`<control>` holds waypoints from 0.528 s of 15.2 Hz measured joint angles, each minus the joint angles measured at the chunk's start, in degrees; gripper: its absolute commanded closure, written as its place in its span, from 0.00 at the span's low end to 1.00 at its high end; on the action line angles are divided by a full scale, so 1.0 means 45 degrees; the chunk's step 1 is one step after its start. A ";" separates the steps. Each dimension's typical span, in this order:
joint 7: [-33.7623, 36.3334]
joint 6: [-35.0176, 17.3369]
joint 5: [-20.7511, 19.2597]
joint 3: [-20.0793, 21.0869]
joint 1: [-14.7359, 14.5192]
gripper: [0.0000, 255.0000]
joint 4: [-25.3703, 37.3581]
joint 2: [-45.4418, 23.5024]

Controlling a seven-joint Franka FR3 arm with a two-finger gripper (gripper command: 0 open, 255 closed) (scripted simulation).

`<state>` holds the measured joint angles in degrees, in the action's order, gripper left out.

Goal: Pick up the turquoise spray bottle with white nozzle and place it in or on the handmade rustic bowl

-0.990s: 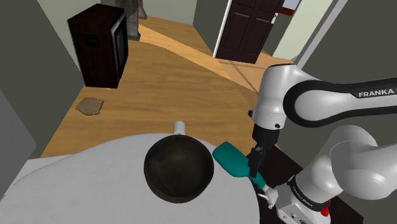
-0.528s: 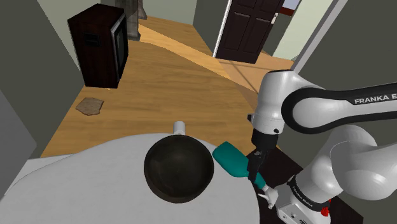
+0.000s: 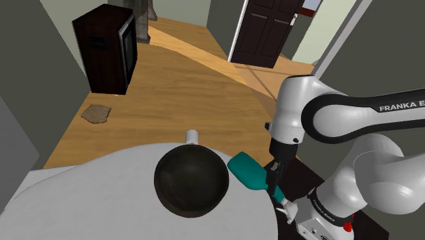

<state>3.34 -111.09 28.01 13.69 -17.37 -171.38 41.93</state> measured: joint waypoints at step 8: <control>0.0222 0.0747 -0.0189 -0.0115 0.0036 1.00 0.0279 0.0511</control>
<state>4.34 -107.73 27.16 13.17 -17.21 -170.12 44.23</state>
